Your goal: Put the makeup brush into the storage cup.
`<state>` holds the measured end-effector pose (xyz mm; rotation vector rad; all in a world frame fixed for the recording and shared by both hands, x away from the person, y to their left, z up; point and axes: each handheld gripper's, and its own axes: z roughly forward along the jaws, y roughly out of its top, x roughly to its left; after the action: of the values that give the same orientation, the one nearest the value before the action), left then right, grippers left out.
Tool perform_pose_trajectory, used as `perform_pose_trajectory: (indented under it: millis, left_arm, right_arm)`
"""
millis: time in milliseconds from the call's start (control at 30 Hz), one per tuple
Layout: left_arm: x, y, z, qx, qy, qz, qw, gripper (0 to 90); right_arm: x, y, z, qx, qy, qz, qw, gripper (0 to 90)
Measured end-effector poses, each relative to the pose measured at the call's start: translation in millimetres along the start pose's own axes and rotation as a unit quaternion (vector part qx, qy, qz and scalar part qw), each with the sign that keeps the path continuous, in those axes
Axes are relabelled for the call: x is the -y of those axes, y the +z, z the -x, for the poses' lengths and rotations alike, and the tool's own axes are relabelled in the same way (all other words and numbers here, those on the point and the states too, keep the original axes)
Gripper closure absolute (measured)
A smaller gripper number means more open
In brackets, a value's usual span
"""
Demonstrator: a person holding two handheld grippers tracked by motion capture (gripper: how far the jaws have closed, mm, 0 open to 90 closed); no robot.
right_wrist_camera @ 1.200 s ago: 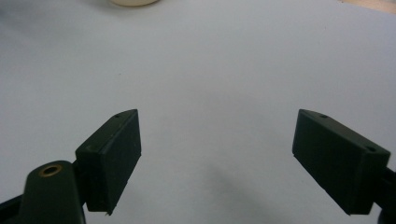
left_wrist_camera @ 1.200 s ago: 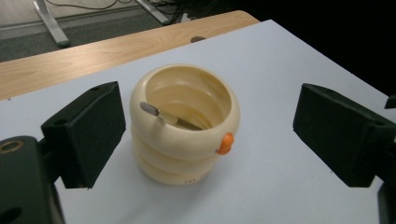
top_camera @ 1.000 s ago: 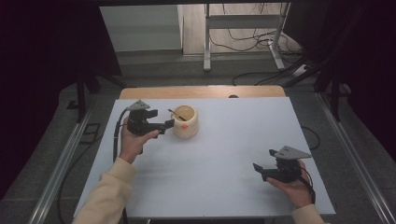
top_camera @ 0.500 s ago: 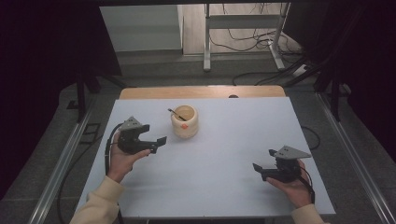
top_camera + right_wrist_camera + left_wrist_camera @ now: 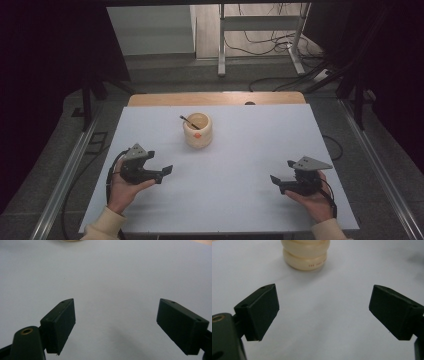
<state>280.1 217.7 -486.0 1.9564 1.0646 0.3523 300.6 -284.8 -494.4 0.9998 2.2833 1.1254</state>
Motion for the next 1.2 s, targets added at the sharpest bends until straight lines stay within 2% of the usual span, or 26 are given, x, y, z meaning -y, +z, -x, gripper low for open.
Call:
perform_pose_trajectory:
  millis: [233,500,667,867,1200]
  left_arm:
    - [20.6,-0.8,2.2,-0.006,-0.001,-0.020,0.9998,9.6]
    - [35.2,-10.4,5.7,-0.018,0.009,-0.031,0.9993,9.8]
    - [36.2,-12.4,1.7,-0.019,0.001,-0.028,0.9994,10.2]
    - [36.0,-10.5,2.4,-0.020,0.006,-0.034,0.9992,10.2]
    - [36.2,-8.9,1.1,-0.027,0.002,-0.035,0.9990,10.6]
  right_arm:
    - [0.6,1.0,0.0,-0.001,0.001,-0.002,1.0000,15.9]
    - [1.9,2.8,-0.3,-0.002,-0.001,-0.007,1.0000,15.9]
    - [2.0,3.6,-0.9,-0.003,-0.001,-0.008,1.0000,15.7]
    - [2.1,3.6,0.0,-0.004,-0.001,-0.009,1.0000,15.7]
    - [2.2,3.8,-0.6,-0.005,-0.001,-0.008,1.0000,15.6]
